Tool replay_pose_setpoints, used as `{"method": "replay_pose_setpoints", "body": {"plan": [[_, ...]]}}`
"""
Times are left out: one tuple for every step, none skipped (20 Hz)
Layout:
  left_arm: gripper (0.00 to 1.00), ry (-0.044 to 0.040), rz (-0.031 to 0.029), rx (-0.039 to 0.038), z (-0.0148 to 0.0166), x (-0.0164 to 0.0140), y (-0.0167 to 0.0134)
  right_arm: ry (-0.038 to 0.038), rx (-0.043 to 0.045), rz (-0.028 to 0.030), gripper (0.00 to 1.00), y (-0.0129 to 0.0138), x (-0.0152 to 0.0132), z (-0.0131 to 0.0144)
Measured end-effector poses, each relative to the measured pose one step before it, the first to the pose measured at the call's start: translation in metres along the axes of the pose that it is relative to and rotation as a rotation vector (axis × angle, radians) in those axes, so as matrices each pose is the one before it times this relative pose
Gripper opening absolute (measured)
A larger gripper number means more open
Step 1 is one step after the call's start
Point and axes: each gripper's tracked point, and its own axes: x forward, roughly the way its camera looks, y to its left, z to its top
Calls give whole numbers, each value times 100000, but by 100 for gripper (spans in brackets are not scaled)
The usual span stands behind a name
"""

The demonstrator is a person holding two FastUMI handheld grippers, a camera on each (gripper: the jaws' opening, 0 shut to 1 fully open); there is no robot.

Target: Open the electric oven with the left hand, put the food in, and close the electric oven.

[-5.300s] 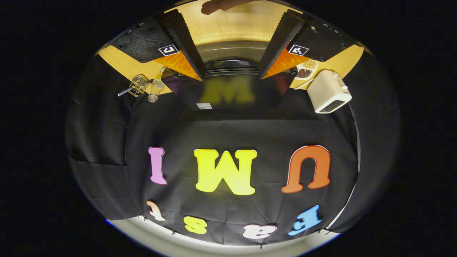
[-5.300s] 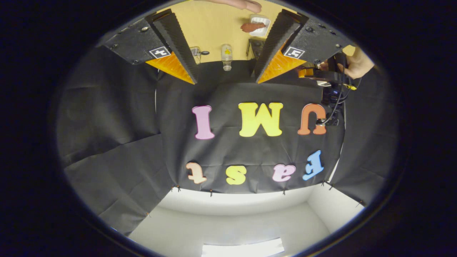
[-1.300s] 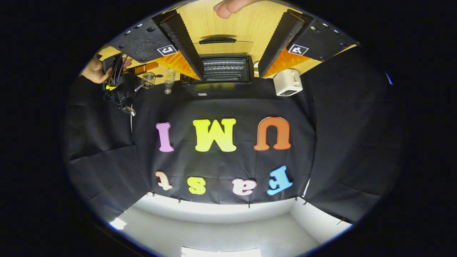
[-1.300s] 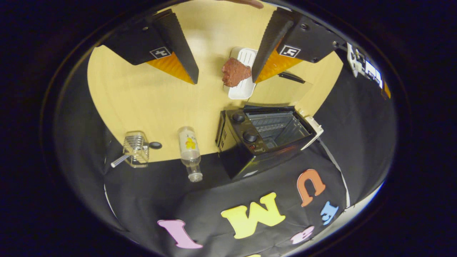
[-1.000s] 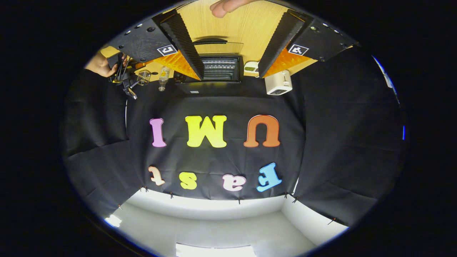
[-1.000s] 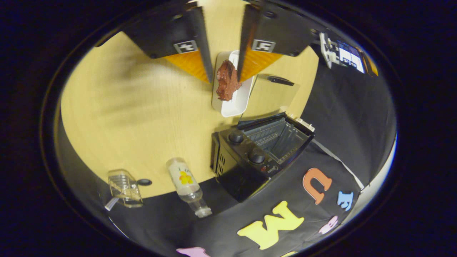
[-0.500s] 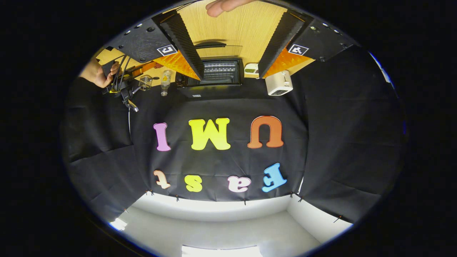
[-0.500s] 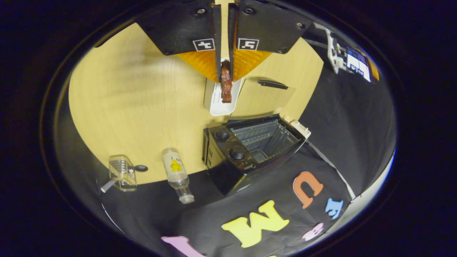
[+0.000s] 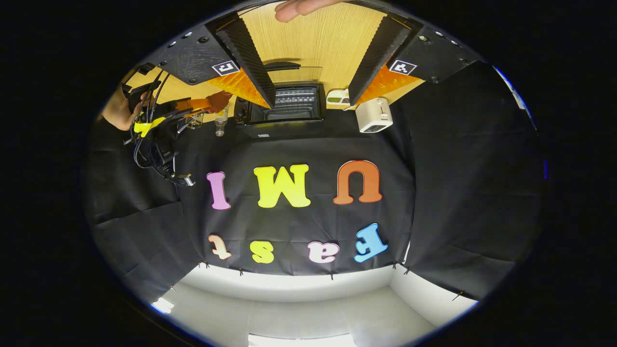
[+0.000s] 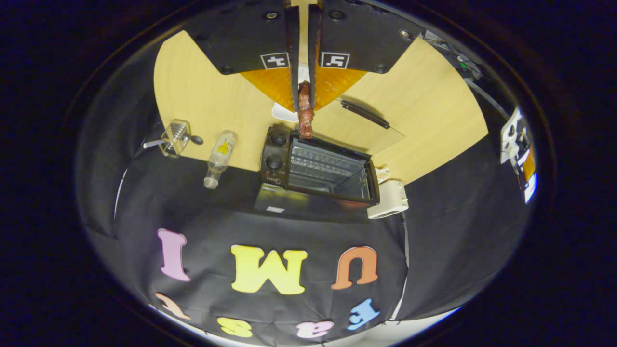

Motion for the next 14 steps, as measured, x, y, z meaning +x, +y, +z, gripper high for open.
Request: {"method": "replay_pose_setpoints", "body": {"plan": [[96, -198, 556, -245, -91, -63, 398, -3156, -2105, -1989, 10, 815, -106, 693], [97, 13, 386, -327, -178, 34, 301, -3140, -1342, -1627, 10, 802, -127, 810], [97, 275, 419, -504, -155, -78, 229, -3061, -682, -747, 10, 915, -45, 621], [97, 143, 387, -645, -162, -20, 242, -2779, -462, -302, 10, 1002, 49, 752], [97, 54, 185, -550, -92, -128, 375, -2355, -392, -341, 10, 782, 251, 515], [96, 160, 414, -483, -155, -120, 334, -2020, -468, -13, 10, 864, 364, 655], [96, 188, 353, -312, -144, -232, 374, -1175, -488, 455, 10, 958, 464, 428], [97, 124, 365, -112, -111, -93, 388, -754, 213, 512, 10, 994, 579, 431], [97, -256, 778, -26, -249, 90, 538, -534, 484, 627, 10, 1116, 384, 169], [97, -509, 1278, -65, -70, 10, 646, -677, 88, 666, 10, 1013, 696, 294], [97, -747, 1671, -339, 34, -78, 756, -1115, 170, 38, 10, 764, 788, 336], [97, -757, 1425, -431, 76, -7, 653, -1060, -37, -901, 10, 571, 755, 120], [97, -679, 891, -410, 75, -100, 526, -1002, 204, -1500, 10, 464, 848, 104], [97, -362, 549, -424, -74, -2, 420, -1138, 279, -1478, 10, 487, 890, 110]]}}
